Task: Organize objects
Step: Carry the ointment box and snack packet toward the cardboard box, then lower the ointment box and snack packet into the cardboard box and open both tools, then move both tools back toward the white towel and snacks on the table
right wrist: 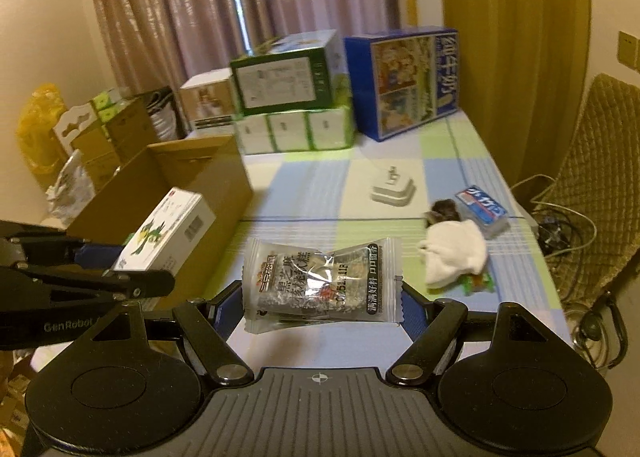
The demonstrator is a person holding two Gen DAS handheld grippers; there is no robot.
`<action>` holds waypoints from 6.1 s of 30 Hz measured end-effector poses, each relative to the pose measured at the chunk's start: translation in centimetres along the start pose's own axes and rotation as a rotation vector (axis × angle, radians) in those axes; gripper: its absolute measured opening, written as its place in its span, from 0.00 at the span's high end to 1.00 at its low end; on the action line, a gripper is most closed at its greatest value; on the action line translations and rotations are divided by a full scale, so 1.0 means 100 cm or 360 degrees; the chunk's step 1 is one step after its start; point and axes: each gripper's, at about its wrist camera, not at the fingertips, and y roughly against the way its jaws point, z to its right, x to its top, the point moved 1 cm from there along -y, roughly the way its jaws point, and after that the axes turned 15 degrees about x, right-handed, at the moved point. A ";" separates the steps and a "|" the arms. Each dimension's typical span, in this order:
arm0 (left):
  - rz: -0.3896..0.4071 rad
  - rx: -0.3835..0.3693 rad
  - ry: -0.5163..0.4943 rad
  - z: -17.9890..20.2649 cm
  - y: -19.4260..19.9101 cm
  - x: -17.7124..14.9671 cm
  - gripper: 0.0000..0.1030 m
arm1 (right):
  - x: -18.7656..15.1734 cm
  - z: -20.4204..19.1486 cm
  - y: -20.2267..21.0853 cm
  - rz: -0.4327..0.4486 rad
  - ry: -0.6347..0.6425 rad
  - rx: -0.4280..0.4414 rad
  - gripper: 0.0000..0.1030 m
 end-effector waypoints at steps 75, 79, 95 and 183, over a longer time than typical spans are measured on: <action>-0.0209 0.0292 0.0263 -0.230 -0.106 -0.015 0.42 | 0.056 -0.125 -0.191 -0.0263 0.0189 0.0368 0.27; -0.0197 0.0307 0.0273 -0.234 -0.104 -0.016 0.42 | 0.056 -0.124 -0.193 -0.0264 0.0183 0.0372 0.27; -0.0199 0.0339 0.0361 -0.255 -0.092 -0.024 0.39 | 0.071 -0.137 -0.198 -0.0152 0.0192 0.0494 0.10; -0.0037 -0.0260 0.0034 0.085 -0.034 0.029 0.02 | -0.037 0.143 0.068 0.0100 -0.0429 -0.0320 0.02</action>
